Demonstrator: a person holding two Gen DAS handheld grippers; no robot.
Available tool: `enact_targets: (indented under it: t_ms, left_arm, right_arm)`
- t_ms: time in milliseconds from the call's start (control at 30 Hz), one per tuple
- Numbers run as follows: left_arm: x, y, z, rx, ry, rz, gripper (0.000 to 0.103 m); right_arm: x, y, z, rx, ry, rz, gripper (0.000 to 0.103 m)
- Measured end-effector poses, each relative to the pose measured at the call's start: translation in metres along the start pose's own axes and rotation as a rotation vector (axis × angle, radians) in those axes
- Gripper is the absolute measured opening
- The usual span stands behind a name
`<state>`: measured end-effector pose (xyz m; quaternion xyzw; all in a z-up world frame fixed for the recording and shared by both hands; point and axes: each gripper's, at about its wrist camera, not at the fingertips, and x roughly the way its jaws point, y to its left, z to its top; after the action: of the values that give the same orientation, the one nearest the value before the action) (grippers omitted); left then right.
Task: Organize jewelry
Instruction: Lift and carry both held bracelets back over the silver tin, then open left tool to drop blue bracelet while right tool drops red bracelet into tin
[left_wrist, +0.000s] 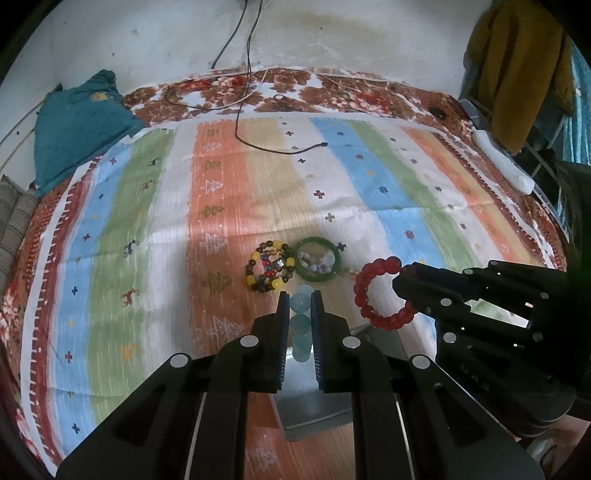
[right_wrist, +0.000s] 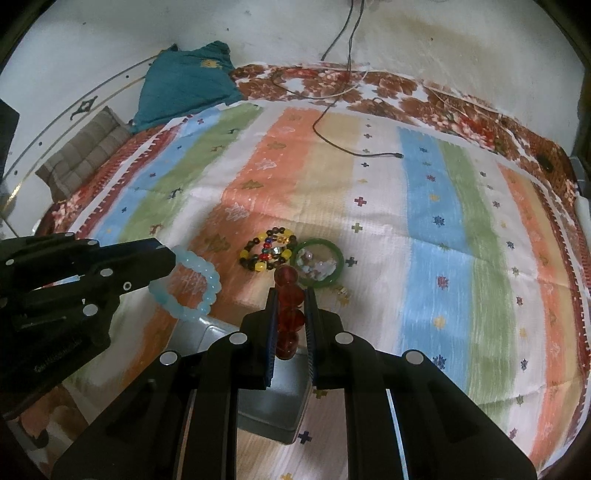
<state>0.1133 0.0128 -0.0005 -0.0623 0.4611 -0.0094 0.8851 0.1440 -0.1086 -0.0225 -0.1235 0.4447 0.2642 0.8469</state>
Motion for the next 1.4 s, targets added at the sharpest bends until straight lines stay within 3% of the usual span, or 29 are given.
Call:
enact_targets:
  t_ms: [567, 800, 833, 867, 900, 1033, 1133, 1400]
  left_arm:
    - [-0.018, -0.007, -0.026, 0.000, -0.017, -0.036, 0.011]
    - [-0.017, -0.007, -0.031, -0.015, 0.002, -0.007, 0.012]
    - [-0.016, -0.005, -0.030, -0.018, 0.004, 0.006, 0.012]
    - [-0.016, -0.003, -0.030, -0.025, 0.004, 0.017, 0.012]
    - [-0.016, -0.001, -0.029, -0.032, 0.005, 0.024, 0.013]
    - [-0.016, 0.008, -0.027, -0.064, 0.004, 0.037, 0.029]
    - [-0.014, 0.014, -0.026, -0.084, 0.011, 0.039, 0.036]
    - [0.011, 0.025, -0.013, -0.100, 0.057, 0.103, 0.051]
  right_arm:
    - [-0.011, 0.012, -0.024, -0.012, 0.006, 0.016, 0.014]
    - [-0.010, 0.010, -0.028, 0.014, 0.008, 0.023, 0.015]
    - [-0.011, 0.008, -0.027, 0.023, 0.002, 0.001, 0.017]
    - [-0.012, 0.005, -0.026, 0.031, -0.003, -0.009, 0.026]
    - [-0.013, 0.001, -0.025, 0.044, -0.005, -0.012, 0.033]
    - [-0.008, -0.009, -0.025, 0.080, 0.014, -0.023, 0.034]
    - [-0.005, -0.013, -0.024, 0.096, 0.023, -0.024, 0.035]
    - [0.011, -0.023, -0.014, 0.107, 0.056, -0.047, 0.049]
